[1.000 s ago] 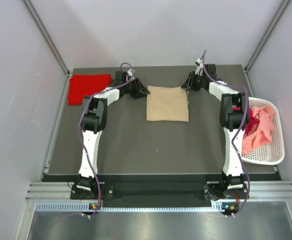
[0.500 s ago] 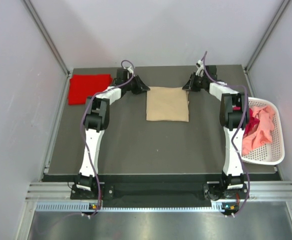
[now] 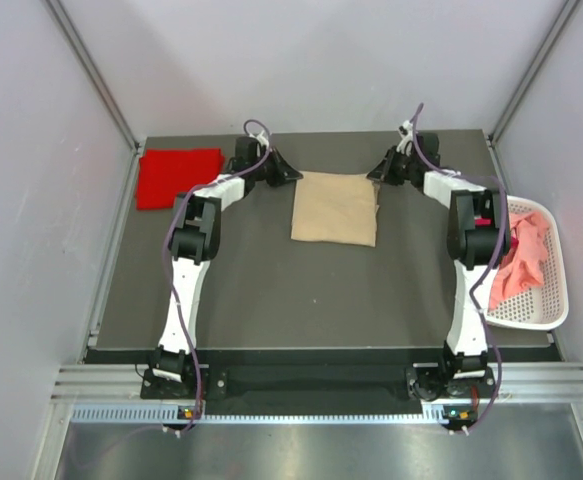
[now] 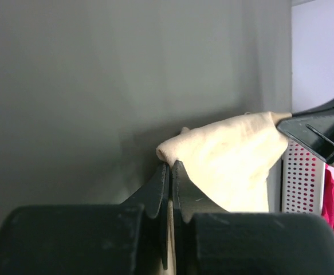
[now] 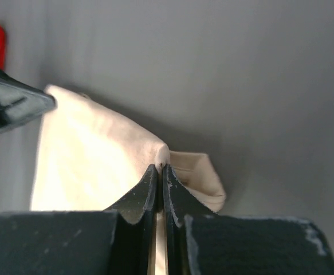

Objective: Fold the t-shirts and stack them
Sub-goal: Neatly place the folded tshirt to the corner

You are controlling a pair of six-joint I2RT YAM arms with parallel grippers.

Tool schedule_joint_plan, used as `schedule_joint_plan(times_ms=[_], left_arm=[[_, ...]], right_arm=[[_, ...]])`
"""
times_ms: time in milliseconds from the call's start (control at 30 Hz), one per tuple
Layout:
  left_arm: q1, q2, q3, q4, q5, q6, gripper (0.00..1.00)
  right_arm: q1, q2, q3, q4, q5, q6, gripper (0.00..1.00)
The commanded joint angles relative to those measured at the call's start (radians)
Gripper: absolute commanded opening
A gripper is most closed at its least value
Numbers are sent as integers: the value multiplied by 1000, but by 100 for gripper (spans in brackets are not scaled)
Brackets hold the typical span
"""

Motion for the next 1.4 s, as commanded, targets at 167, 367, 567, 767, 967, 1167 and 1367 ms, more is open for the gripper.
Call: schedule_joint_plan(times_ms=[167, 367, 567, 767, 967, 1167, 1367], left_arm=[[-32, -59, 33, 169, 14, -33, 0], [-32, 62, 142, 154, 7, -42, 14], [-10, 38, 161, 63, 3, 5, 34], [17, -184, 6, -122, -193, 179, 43], [11, -343, -202, -160, -157, 199, 44], [-26, -387, -341, -142, -65, 202, 44], [-24, -334, -340, -205, 4, 249, 46]], right_arm=[[-20, -149, -148, 209, 96, 64, 0], [-43, -97, -148, 197, 190, 93, 0], [-55, -66, -114, 154, 237, 91, 1], [-60, -39, -94, 78, 236, 128, 13], [-103, -107, -79, -25, 257, 113, 25], [-93, -228, -189, -34, 192, 145, 48], [-75, -238, -243, -1, 106, 143, 56]])
